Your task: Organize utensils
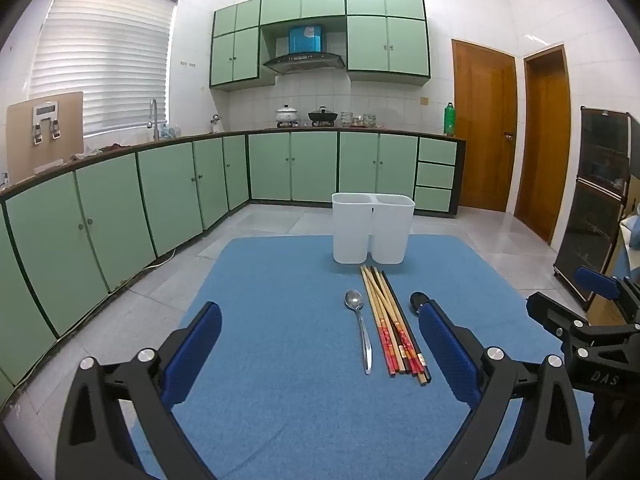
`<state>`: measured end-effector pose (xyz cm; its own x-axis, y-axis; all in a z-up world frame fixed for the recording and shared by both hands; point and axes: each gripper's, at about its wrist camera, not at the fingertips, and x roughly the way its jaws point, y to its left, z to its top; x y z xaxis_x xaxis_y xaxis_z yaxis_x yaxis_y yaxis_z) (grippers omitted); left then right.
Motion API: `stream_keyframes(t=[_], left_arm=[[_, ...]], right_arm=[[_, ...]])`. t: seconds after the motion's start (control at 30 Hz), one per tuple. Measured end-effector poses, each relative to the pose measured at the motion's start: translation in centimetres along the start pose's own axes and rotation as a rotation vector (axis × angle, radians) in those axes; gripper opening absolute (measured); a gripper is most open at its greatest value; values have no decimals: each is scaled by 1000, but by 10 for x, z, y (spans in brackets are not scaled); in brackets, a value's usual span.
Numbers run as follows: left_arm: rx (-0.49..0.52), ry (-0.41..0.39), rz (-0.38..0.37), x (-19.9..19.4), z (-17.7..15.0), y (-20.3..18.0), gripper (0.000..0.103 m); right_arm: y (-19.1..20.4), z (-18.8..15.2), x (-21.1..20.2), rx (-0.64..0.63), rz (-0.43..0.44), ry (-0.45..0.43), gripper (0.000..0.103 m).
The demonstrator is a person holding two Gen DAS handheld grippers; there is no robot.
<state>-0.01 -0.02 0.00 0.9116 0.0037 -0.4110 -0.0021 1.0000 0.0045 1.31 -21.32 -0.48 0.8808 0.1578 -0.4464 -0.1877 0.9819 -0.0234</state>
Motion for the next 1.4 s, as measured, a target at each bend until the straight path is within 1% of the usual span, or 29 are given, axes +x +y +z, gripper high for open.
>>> stream_keyframes(t=[0.13, 0.63, 1.4], left_arm=[[1, 0, 1, 0, 0, 0, 97], [8, -4, 1, 0, 0, -1, 97], [12, -7, 4, -1, 0, -1, 97]], right_arm=[[3, -4, 3, 5, -1, 1, 98], [-1, -1, 0, 31, 7, 4, 98], [-1, -1, 2, 36, 9, 6, 98]])
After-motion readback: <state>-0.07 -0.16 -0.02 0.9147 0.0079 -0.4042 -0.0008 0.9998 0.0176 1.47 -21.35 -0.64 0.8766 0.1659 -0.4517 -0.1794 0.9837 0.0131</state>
